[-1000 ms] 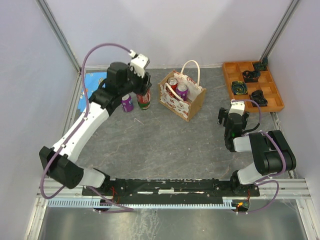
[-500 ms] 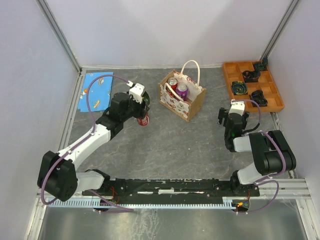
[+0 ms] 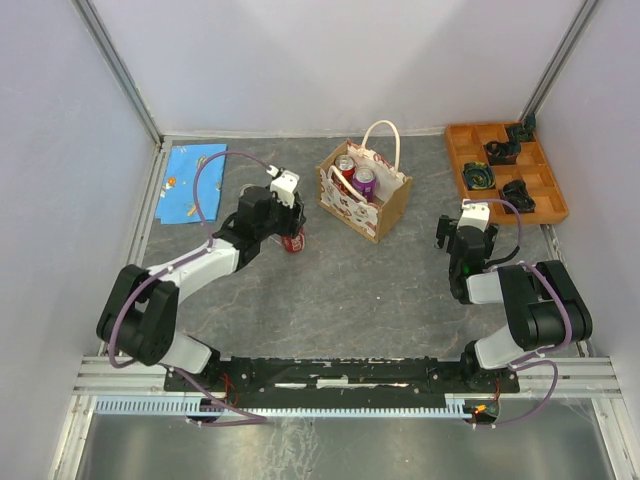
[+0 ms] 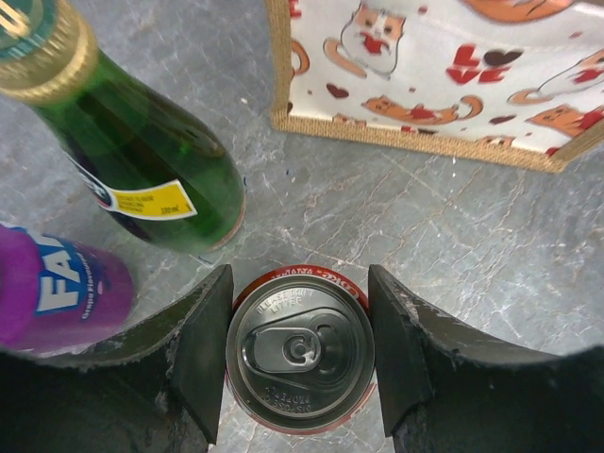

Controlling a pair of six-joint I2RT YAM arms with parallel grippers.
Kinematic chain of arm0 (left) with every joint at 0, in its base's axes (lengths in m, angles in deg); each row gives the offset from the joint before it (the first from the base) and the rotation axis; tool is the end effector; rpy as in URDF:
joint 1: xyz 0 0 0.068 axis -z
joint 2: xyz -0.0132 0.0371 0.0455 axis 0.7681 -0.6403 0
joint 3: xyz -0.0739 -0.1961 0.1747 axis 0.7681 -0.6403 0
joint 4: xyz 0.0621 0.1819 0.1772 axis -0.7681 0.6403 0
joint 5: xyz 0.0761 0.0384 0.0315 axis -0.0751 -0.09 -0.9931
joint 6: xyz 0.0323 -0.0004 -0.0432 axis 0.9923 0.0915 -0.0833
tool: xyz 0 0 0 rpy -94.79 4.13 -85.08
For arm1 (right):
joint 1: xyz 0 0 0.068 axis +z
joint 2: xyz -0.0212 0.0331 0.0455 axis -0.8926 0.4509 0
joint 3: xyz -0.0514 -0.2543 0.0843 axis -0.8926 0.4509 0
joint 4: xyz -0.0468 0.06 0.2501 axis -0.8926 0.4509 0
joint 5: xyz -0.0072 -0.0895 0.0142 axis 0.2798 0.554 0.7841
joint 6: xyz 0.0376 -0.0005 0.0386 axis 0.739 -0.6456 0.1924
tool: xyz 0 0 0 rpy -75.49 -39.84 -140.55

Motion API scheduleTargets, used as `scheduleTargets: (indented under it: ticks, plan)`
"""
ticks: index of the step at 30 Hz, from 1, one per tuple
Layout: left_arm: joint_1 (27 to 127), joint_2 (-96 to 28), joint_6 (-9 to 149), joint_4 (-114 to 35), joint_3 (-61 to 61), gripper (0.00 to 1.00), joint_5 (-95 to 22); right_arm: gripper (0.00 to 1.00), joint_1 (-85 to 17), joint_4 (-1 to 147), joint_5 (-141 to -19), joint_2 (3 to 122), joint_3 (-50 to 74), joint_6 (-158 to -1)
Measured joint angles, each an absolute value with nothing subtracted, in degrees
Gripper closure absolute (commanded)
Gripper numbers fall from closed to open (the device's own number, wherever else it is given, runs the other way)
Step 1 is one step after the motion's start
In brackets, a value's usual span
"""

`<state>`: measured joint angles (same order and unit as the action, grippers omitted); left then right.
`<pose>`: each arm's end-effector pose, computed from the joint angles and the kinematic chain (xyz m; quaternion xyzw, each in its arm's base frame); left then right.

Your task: Take the beverage out of the canvas bag

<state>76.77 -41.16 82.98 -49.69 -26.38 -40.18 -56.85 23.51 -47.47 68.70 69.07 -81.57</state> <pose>0.2830 -0.1448 0.2315 0.2274 0.8097 -0.1481 0.5203 0.2519 0.0132 0.1344 0.1102 0.8005 -0.1185 0.5771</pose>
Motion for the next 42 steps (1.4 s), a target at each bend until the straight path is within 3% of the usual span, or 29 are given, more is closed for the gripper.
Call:
scheduleTargets:
  ticks: [8,11,16,18,33,42]
  plan:
    - [76.77,-46.69,83.00,-50.26,-23.12,0.94,-40.18,0.01,-56.85,23.51,-47.47,68.70,69.07,-81.57]
    - [76.77,-47.61,83.00,-50.09,-22.07,0.77,-40.25,0.01,-56.85,23.51,-47.47,68.70,69.07,-81.57]
    - [76.77,-48.16,83.00,-49.28,-21.22,0.31,-40.73,0.01,-56.85,23.51,-47.47,68.70,69.07,-81.57]
    - [76.77,-48.16,82.98,-48.93,-20.98,0.21,-41.19,0.01,-56.85,23.51,-47.47,68.70,69.07,-81.57]
    - [76.88,-42.73,83.02,-45.02,-13.59,0.19,-41.25,0.01,-56.85,23.51,-47.47,68.70,69.07,-81.59]
    - [77.54,-49.62,84.07,-42.02,15.00,0.20,-33.67,0.01,-56.85,23.51,-47.47,68.70,69.07,-81.57]
